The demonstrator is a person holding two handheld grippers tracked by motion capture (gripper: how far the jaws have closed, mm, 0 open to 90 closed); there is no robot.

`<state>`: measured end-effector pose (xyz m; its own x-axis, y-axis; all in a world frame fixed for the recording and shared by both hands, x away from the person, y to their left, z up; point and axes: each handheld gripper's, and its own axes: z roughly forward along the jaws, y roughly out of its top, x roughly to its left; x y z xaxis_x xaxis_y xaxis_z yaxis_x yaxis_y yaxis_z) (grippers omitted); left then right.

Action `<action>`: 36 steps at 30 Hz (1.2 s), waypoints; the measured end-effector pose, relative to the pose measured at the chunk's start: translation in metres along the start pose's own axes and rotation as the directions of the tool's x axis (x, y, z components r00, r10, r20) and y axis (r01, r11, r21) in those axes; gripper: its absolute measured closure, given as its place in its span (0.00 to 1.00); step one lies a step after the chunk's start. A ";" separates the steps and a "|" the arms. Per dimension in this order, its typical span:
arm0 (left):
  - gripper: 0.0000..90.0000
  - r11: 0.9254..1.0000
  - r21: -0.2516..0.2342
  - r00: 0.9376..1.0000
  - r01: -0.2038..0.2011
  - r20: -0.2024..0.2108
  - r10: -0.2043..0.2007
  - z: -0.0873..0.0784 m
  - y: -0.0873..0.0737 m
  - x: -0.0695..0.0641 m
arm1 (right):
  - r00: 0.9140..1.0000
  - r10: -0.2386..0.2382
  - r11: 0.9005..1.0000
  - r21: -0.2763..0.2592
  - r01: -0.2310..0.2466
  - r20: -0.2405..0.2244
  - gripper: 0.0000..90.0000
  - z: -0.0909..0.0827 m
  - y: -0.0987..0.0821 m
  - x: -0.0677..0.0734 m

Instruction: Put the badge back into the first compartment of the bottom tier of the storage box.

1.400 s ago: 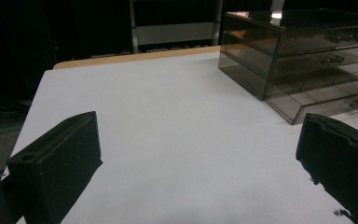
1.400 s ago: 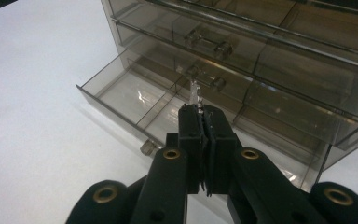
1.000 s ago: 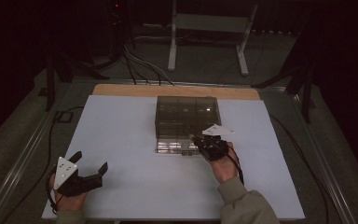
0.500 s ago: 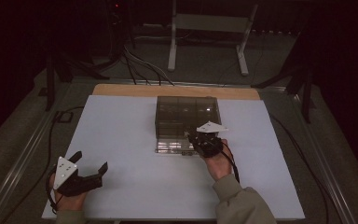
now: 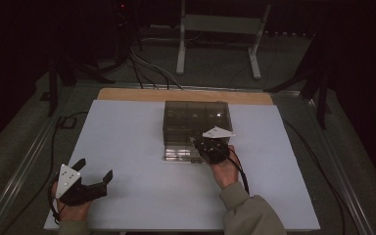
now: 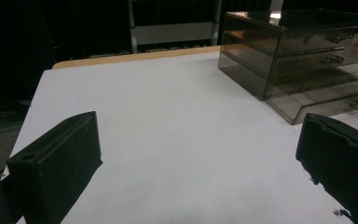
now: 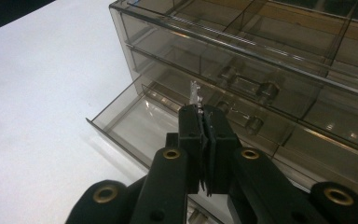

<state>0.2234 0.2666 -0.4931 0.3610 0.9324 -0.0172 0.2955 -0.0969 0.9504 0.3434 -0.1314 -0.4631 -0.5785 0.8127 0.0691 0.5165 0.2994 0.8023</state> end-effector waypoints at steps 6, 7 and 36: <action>0.01 1.000 0.001 1.000 0.000 0.002 0.000 0.000 0.000 0.000 | 1.000 -0.001 1.000 -0.002 0.001 -0.004 0.98 0.003 0.003 0.002; 0.01 1.000 0.001 1.000 0.000 0.002 0.000 0.000 0.000 0.000 | 1.000 -0.001 1.000 -0.002 0.001 -0.004 0.98 0.003 0.003 0.002; 0.01 1.000 0.004 1.000 -0.001 0.000 0.001 0.001 -0.001 0.001 | 0.999 -0.034 0.999 0.014 0.034 -0.029 0.98 0.024 0.015 0.023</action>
<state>0.2246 0.2671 -0.4940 0.3616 0.9322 -0.0164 0.2988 -0.0992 0.9491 0.3530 -0.0957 -0.4635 -0.6135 0.7874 0.0592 0.5054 0.3339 0.7957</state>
